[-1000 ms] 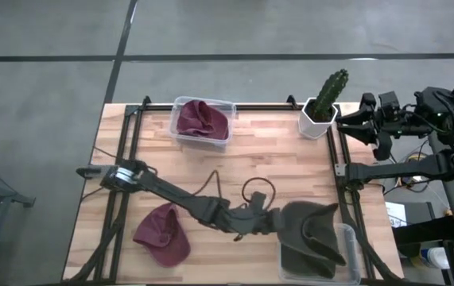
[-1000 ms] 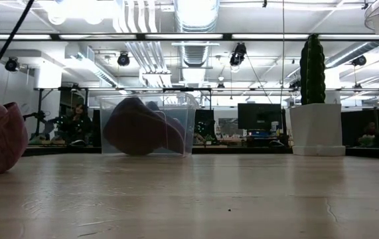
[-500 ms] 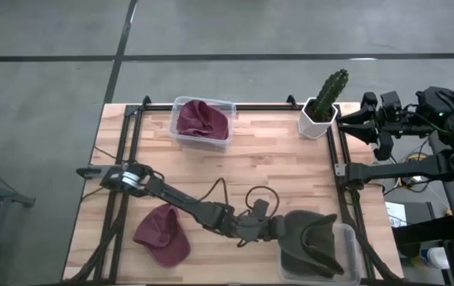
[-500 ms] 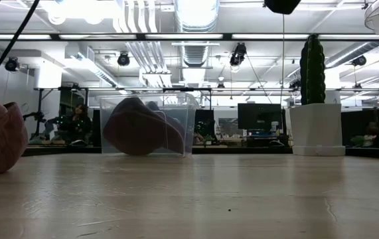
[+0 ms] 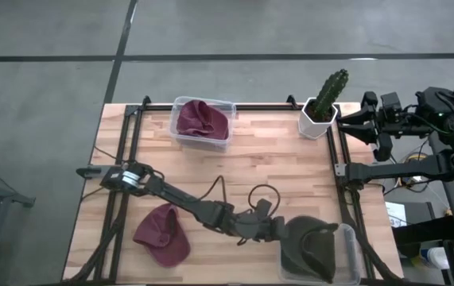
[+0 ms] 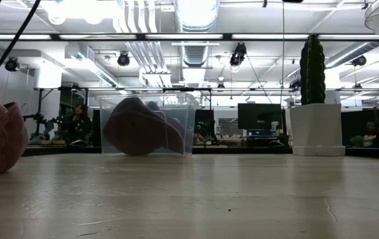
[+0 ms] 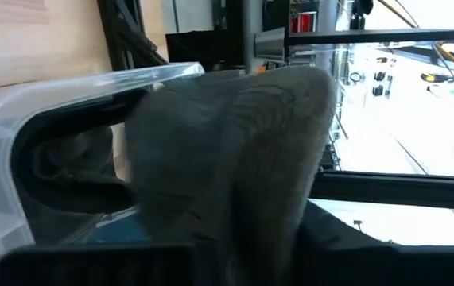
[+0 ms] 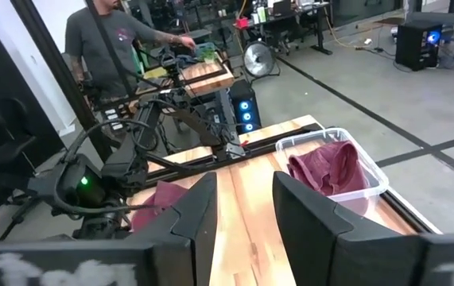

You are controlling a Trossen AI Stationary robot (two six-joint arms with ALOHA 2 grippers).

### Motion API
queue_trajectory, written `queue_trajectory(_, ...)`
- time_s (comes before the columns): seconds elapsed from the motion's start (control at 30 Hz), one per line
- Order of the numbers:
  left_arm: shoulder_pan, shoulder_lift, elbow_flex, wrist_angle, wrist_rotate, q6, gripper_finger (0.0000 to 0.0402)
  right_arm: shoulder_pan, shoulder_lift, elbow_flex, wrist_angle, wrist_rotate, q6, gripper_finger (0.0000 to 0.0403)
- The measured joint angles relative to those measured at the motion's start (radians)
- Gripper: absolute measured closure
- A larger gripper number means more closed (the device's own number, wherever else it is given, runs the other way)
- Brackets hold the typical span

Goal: Pick and place caps into container
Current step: Put the black cap into the bottom transparent container

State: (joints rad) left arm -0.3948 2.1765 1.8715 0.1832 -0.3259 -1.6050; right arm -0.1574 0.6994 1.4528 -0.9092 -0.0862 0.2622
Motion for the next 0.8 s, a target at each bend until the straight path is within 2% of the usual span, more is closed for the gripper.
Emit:
queue_trajectory(0.13, 0.007, 0.000, -0.009, 0.000, 0.046, -0.059, 0.0265, 0.000, 0.000, 0.000, 0.000, 0.000, -0.005, 0.0284)
queue_trajectory(0.27, 0.018, 0.001, -0.010, -0.037, 0.140, -0.090, 0.0231, 0.000, 0.000, 0.000, 0.000, 0.000, -0.009, 0.0289)
queue_trajectory(0.37, 0.025, 0.001, -0.009, -0.045, 0.187, -0.114, 0.0224, 0.000, 0.000, 0.000, 0.000, 0.000, -0.008, 0.0293)
queue_trajectory(0.57, 0.050, -0.006, 0.008, -0.040, 0.199, -0.068, 0.0223, 0.000, 0.000, 0.000, -0.001, 0.000, -0.004, 0.0300)
queue_trajectory(0.73, 0.062, -0.006, 0.013, -0.138, 0.389, -0.076, 0.0223, 0.000, 0.000, 0.000, -0.001, 0.000, -0.003, 0.0306)
queue_trajectory(0.8, 0.062, -0.006, 0.008, -0.169, 0.407, -0.081, 0.0223, 0.000, 0.000, 0.000, 0.000, 0.000, -0.002, 0.0308)
